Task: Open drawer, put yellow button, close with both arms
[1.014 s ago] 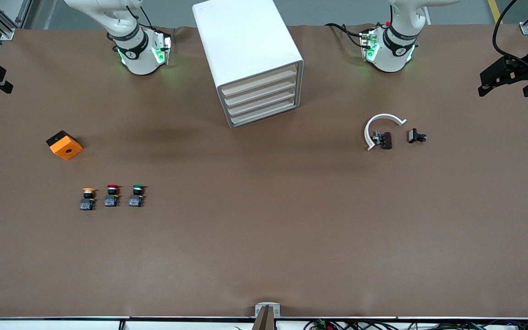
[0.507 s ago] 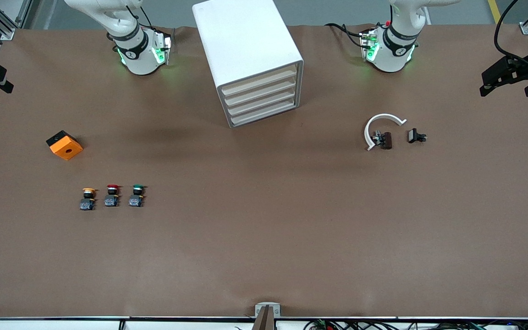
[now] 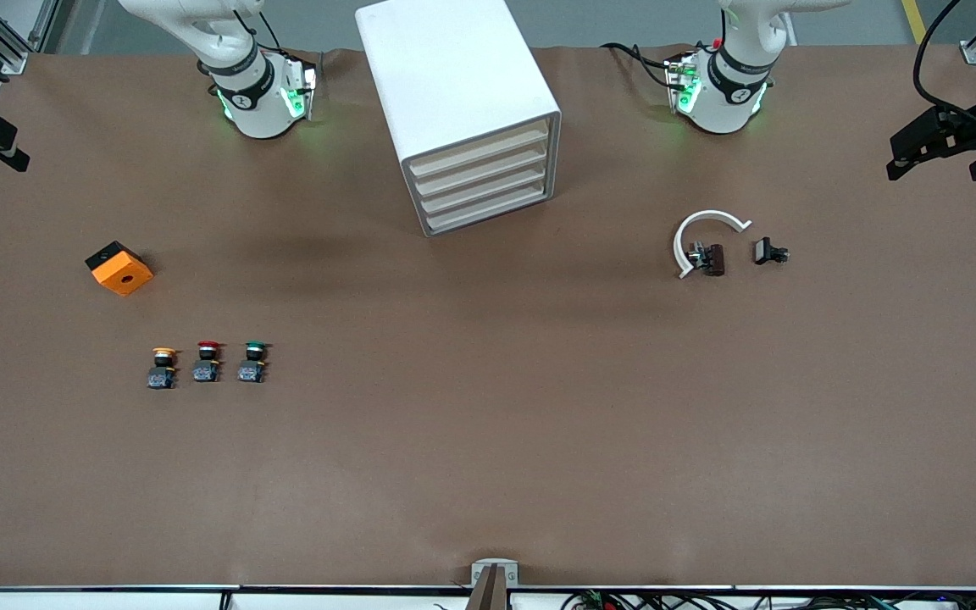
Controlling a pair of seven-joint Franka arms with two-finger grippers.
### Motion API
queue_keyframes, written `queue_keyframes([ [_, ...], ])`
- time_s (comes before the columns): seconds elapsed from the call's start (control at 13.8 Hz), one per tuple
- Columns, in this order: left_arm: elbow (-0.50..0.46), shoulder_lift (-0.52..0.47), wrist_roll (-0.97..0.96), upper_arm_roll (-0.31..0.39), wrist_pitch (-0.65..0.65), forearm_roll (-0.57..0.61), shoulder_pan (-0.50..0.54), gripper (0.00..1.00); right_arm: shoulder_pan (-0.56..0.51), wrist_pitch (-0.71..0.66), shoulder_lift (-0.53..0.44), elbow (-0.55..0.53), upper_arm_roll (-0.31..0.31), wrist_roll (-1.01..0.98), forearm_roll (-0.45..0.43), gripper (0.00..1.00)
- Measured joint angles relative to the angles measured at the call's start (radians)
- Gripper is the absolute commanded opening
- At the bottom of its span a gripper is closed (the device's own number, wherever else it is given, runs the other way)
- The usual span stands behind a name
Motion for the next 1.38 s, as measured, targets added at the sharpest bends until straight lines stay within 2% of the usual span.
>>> queue_keyframes([
  [0.94,0.003,0.106,-0.036,-0.014,0.026,-0.001,0.009,1.00,0.000,-0.001,-0.005,-0.004,0.000,0.000,0.000,1.00],
  [1.38,0.004,0.188,-0.169,-0.117,0.083,-0.003,-0.013,1.00,0.000,0.000,-0.007,-0.004,0.000,0.000,0.000,1.00],
])
